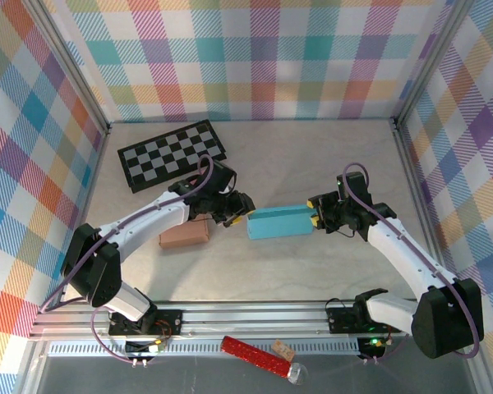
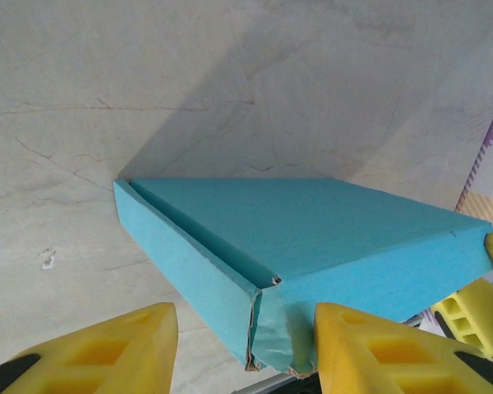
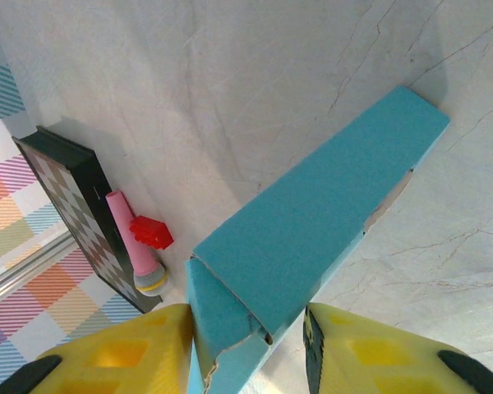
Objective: Fold the paper box
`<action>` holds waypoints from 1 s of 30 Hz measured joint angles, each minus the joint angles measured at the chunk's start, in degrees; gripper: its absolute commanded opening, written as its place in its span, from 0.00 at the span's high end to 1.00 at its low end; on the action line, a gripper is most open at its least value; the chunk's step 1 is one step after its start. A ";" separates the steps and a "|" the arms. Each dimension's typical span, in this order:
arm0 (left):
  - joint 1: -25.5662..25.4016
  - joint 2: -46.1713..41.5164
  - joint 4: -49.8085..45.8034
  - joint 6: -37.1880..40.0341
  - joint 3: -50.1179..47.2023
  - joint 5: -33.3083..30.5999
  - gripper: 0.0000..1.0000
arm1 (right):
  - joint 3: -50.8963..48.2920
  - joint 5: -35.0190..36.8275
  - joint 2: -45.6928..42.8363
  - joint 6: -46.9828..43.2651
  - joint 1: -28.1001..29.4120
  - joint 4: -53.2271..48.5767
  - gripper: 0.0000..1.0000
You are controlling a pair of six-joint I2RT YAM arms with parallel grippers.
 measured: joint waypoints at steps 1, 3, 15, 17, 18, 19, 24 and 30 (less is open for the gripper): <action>0.00 -0.17 0.28 0.00 -0.15 -0.02 0.54 | 0.00 0.00 0.00 -0.02 0.00 0.00 0.60; 0.02 -0.46 0.87 0.00 -0.72 -0.04 0.54 | 0.00 0.00 0.00 -0.02 0.00 0.00 0.60; 0.00 -2.75 7.17 1.84 -6.34 0.42 0.58 | 0.00 0.00 0.04 -0.17 0.02 -0.28 0.59; 0.00 -3.39 9.29 2.25 -8.00 0.76 0.62 | 0.00 -0.02 0.17 -0.20 0.00 -0.37 0.59; 0.00 -3.61 10.23 2.49 -8.59 0.90 0.62 | 0.00 -0.02 0.31 -0.20 0.00 -0.37 0.59; 0.00 -3.74 11.41 2.67 -9.27 1.09 0.63 | 0.00 -0.02 0.42 -0.20 0.00 -0.33 0.59; 0.00 -4.35 15.43 3.98 -11.63 1.44 0.65 | 0.04 -0.04 0.70 -0.22 0.00 -0.20 0.57; 0.02 -4.72 18.80 4.57 -13.07 1.51 0.72 | 1.49 0.04 1.36 -1.88 0.00 -2.60 0.48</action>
